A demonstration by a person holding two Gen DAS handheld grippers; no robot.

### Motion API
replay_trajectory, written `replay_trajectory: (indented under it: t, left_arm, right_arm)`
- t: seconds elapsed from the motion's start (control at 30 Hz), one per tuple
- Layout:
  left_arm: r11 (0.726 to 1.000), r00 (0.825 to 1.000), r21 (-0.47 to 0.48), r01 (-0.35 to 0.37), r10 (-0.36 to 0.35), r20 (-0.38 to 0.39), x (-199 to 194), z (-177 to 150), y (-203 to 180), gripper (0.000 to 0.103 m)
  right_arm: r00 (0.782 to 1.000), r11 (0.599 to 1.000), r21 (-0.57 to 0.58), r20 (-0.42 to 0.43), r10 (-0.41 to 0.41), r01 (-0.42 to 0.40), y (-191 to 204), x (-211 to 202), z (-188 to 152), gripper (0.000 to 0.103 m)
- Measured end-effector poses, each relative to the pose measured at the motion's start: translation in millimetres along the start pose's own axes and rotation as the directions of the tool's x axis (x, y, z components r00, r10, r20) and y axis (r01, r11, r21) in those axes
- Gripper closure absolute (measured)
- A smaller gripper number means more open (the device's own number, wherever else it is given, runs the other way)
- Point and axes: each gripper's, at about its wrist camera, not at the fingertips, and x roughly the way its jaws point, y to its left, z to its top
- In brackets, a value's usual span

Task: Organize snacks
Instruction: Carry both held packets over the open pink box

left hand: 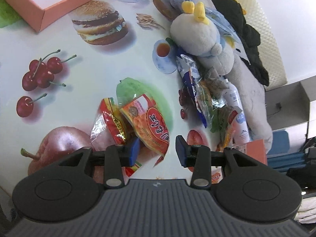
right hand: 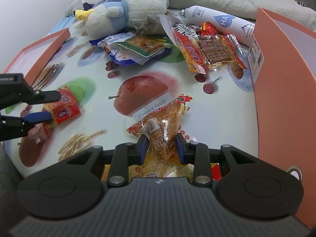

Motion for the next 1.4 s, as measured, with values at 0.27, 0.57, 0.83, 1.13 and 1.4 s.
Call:
replay_trajectory:
  t: [0.27,0.57,0.83,1.13,1.4]
  left_arm:
    - [0.996,0.996,0.022,-0.090,0.091,-0.012,13,7,-8,0.096]
    - [0.999,0.999,0.012,0.042,-0.042,-0.024,5,7,-11,0.103]
    - [0.982,0.985,0.079,0.171,-0.168,-0.047,-25,2,-52,0.103]
    - [0.944,0.961,0.183,0.274,-0.262,-0.087,-48,-5,-118,0.103]
    - [0.888,0.949,0.335,0.314,-0.286,-0.131,-54,-14,-196,0.103]
  right_arm:
    - [1.000,1.000,0.000,0.001,0.000,0.000,0,1,0,0.069]
    - [0.999,1.000,0.020,0.039,0.023,-0.024,-4,-17,14,0.069]
    - [0.992,0.999,0.029,0.117,0.040,-0.044,-5,-50,36,0.069]
    - [0.983,0.998,0.058,0.186,0.014,-0.026,-22,-95,55,0.069]
    - [0.966,0.995,0.100,0.257,-0.018,-0.008,-44,-139,69,0.069]
